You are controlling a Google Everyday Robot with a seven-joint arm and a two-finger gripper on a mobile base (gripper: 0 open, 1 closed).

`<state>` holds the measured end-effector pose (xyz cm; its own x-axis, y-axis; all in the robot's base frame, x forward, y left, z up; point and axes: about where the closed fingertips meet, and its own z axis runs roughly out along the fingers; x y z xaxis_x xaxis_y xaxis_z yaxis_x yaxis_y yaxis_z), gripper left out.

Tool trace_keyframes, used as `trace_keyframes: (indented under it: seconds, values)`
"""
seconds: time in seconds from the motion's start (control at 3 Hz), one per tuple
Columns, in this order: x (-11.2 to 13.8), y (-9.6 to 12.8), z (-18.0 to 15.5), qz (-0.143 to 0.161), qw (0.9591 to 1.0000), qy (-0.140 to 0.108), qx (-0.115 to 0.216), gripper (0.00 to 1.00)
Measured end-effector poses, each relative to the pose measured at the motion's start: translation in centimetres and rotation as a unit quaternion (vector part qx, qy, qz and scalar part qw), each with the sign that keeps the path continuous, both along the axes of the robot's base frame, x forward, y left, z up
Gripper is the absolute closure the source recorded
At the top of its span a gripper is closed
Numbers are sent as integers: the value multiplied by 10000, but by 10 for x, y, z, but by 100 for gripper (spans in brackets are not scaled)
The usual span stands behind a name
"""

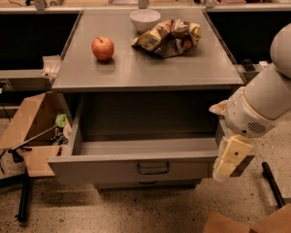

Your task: Close top drawer

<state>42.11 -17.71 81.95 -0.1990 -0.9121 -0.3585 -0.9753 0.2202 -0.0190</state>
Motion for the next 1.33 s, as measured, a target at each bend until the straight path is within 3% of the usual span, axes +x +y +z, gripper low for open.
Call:
trace_keyframes:
  seconds: [0.33,0.67,1.0,1.33]
  values:
    - [-1,2,-14,26,10000,-17,-40,0]
    - [-7,6,-40,-24,9999,-40,-104,14]
    - [-16,5,-78,-231,9997,-95,-36,45]
    - [-18,0,-98,-428,9991,-64,16,68]
